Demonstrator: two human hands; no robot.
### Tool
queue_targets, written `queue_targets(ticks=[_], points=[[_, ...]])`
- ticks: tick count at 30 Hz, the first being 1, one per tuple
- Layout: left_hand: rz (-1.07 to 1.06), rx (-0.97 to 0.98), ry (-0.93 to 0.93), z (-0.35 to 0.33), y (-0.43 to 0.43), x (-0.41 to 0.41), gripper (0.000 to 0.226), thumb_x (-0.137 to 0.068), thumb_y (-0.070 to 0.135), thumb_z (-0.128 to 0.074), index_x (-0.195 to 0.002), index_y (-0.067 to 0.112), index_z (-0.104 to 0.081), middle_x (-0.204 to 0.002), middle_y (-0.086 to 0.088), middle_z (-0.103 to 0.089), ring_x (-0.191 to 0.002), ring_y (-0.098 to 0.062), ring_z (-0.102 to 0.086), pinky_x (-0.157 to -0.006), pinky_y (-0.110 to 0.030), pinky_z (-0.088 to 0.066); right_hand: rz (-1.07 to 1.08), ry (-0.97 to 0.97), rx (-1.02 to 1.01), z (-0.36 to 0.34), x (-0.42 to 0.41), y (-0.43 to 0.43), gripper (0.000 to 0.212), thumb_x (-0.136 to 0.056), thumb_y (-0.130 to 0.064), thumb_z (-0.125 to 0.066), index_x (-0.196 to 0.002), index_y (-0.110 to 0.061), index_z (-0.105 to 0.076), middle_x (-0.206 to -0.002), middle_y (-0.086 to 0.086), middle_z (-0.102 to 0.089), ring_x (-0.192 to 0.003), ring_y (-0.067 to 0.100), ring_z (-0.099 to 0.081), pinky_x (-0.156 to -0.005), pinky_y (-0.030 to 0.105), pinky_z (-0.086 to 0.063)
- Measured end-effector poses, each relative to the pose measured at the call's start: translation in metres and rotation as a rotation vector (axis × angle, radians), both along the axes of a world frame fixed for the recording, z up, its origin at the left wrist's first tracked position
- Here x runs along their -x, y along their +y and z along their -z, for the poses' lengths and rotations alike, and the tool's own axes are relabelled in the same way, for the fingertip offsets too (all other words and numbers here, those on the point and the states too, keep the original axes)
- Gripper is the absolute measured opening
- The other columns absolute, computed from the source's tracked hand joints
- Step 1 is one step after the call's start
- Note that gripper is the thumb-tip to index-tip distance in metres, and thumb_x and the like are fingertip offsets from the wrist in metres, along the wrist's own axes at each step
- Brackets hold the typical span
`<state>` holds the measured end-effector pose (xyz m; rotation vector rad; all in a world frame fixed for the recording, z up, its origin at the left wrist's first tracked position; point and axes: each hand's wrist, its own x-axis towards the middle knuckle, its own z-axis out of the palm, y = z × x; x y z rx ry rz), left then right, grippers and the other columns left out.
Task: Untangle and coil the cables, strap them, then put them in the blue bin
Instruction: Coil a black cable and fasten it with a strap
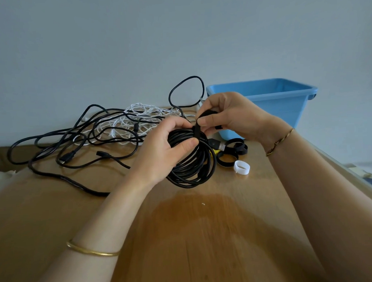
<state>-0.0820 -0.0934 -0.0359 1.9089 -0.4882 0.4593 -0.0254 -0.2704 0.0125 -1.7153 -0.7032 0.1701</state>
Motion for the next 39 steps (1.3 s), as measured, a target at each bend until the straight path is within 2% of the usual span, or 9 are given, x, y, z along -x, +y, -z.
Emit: queue_targets(ticks=[10, 12, 15, 20, 24, 28, 31, 34, 39], points=[[-0.015, -0.031, -0.037, -0.002, -0.002, 0.004, 0.025, -0.083, 0.015, -0.071, -0.098, 0.031, -0.058, -0.082, 0.018, -0.063, -0.063, 0.008, -0.057, -0.053, -0.005, -0.039, 0.061, 0.053, 0.028, -0.001, 0.000, 0.004, 0.011, -0.083, 0.006, -0.062, -0.080, -0.005, -0.063, -0.071, 0.010, -0.066, -0.061, 0.014, -0.066, -0.071, 0.027, -0.058], [-0.026, -0.034, -0.040, -0.001, -0.002, 0.003, 0.027, -0.083, 0.015, -0.072, -0.098, 0.033, -0.058, -0.084, 0.019, -0.064, -0.072, 0.007, -0.060, -0.060, -0.006, -0.043, 0.073, 0.060, 0.038, -0.002, 0.002, 0.007, 0.011, -0.082, 0.006, -0.062, -0.080, -0.005, -0.063, -0.073, 0.012, -0.064, -0.063, 0.017, -0.064, -0.075, 0.030, -0.058], [-0.056, -0.051, -0.065, 0.000, -0.001, 0.003, 0.029, -0.082, 0.017, -0.073, -0.096, 0.036, -0.057, -0.090, 0.017, -0.066, -0.085, 0.004, -0.063, -0.077, -0.013, -0.048, 0.105, 0.058, 0.040, -0.003, 0.004, 0.013, 0.014, -0.082, 0.008, -0.061, -0.077, -0.005, -0.063, -0.071, 0.010, -0.062, -0.060, 0.016, -0.061, -0.065, 0.023, -0.058], [-0.088, -0.040, -0.079, -0.001, -0.003, 0.004, 0.031, -0.081, 0.018, -0.074, -0.097, 0.036, -0.055, -0.095, 0.013, -0.066, -0.091, 0.000, -0.063, -0.083, -0.020, -0.049, 0.049, 0.139, 0.018, -0.001, 0.004, 0.016, 0.013, -0.086, 0.004, -0.058, -0.081, -0.007, -0.061, -0.074, 0.008, -0.059, -0.066, 0.015, -0.058, -0.071, 0.030, -0.053], [-0.086, -0.003, -0.077, -0.002, -0.003, 0.006, 0.041, -0.079, 0.013, -0.075, -0.099, 0.037, -0.047, -0.097, 0.014, -0.065, -0.092, 0.004, -0.062, -0.086, -0.016, -0.048, 0.001, 0.163, -0.059, 0.004, 0.006, 0.018, 0.014, -0.088, 0.005, -0.056, -0.094, -0.007, -0.060, -0.069, 0.002, -0.060, -0.059, 0.011, -0.058, -0.064, 0.022, -0.053], [-0.084, 0.019, -0.088, -0.003, -0.004, 0.006, 0.043, -0.079, 0.012, -0.075, -0.100, 0.036, -0.046, -0.095, 0.014, -0.066, -0.091, 0.003, -0.063, -0.082, -0.013, -0.047, 0.019, 0.217, -0.130, 0.004, 0.005, 0.015, 0.038, -0.087, 0.003, -0.059, -0.119, -0.015, -0.049, -0.081, 0.005, -0.060, -0.066, 0.015, -0.059, -0.065, 0.024, -0.053], [-0.089, 0.006, -0.093, -0.002, -0.004, 0.005, 0.042, -0.080, 0.012, -0.074, -0.101, 0.035, -0.045, -0.096, 0.013, -0.066, -0.092, 0.003, -0.063, -0.083, -0.012, -0.047, 0.044, 0.187, -0.087, 0.005, 0.004, 0.015, 0.027, -0.086, -0.001, -0.062, -0.108, -0.013, -0.053, -0.095, 0.010, -0.057, -0.069, 0.016, -0.058, -0.067, 0.025, -0.052], [-0.113, -0.028, -0.110, -0.002, -0.003, 0.004, 0.042, -0.082, 0.015, -0.072, -0.101, 0.038, -0.044, -0.100, 0.013, -0.065, -0.094, 0.003, -0.062, -0.085, -0.015, -0.047, 0.075, 0.106, -0.027, 0.006, 0.006, 0.019, 0.004, -0.087, -0.006, -0.062, -0.091, -0.006, -0.060, -0.089, 0.015, -0.059, -0.072, 0.020, -0.057, -0.073, 0.032, -0.049], [-0.158, -0.144, -0.145, 0.000, 0.000, 0.002, 0.040, -0.086, 0.021, -0.068, -0.118, 0.028, -0.046, -0.108, 0.010, -0.061, -0.098, 0.001, -0.058, -0.083, -0.006, -0.042, 0.116, 0.025, 0.051, 0.004, 0.006, 0.022, 0.012, -0.089, -0.012, -0.062, -0.082, -0.001, -0.063, -0.086, 0.020, -0.059, -0.082, 0.030, -0.053, -0.090, 0.050, -0.045]])
